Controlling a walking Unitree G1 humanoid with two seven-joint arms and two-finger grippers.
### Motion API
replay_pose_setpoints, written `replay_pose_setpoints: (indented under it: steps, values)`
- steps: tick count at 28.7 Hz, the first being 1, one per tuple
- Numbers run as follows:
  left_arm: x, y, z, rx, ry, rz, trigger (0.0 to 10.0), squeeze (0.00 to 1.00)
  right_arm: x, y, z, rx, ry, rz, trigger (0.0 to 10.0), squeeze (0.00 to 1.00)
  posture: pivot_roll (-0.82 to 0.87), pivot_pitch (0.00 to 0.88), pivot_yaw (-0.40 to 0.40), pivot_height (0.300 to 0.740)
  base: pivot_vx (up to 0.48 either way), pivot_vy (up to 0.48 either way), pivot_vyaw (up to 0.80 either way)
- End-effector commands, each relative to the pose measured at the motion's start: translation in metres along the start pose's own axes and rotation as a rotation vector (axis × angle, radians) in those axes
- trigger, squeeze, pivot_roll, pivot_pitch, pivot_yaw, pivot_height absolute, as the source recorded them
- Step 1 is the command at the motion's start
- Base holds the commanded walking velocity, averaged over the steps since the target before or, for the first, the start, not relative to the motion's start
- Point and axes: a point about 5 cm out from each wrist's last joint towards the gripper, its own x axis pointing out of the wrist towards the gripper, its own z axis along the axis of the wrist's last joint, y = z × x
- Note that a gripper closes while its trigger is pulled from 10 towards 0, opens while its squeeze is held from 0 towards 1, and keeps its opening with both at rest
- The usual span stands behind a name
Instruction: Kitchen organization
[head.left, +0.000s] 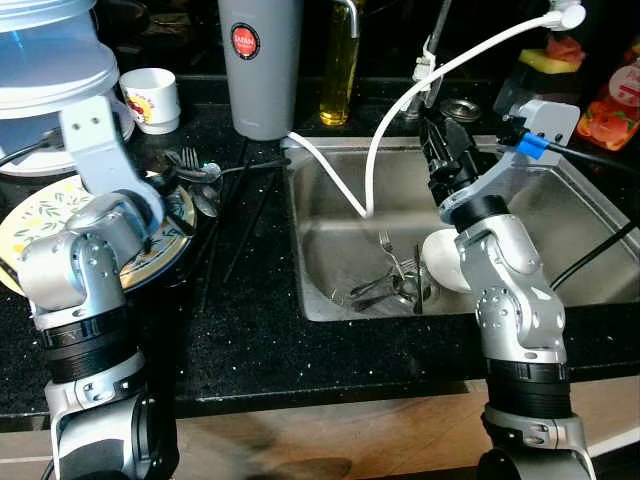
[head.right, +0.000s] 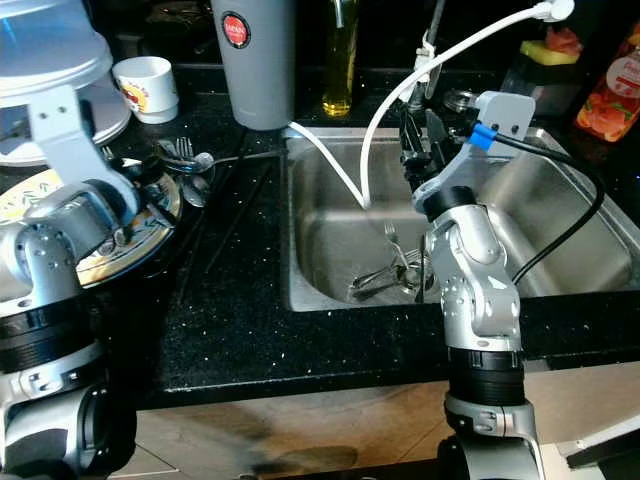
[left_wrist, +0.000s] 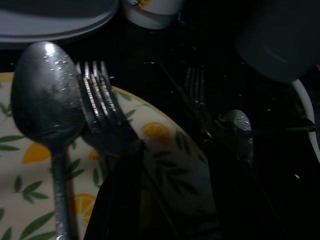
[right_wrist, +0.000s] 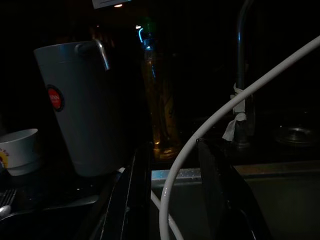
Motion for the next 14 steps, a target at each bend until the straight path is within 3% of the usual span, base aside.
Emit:
replay_pose_setpoints:
  steps: [1,5,14]
  values:
    - [0.001,-0.001,-0.004,-0.010,0.023,0.018,10.0,0.00,0.000,0.000,-0.001,0.001,0.010,0.006,10.0,0.00,0.15,0.072,-0.041,0.740,0.000,0.000,0.00]
    - [0.002,-0.001,-0.006,-0.006,0.018,0.057,10.0,0.00,0.001,0.002,-0.001,0.004,0.008,0.014,10.0,0.00,0.15,0.064,-0.044,0.740,0.000,0.000,0.00]
    - [0.013,-0.006,-0.034,-0.044,0.139,0.057,10.0,0.00,0.003,0.005,0.000,0.008,0.006,0.029,10.0,0.00,0.15,0.057,-0.048,0.740,0.000,0.000,0.00]
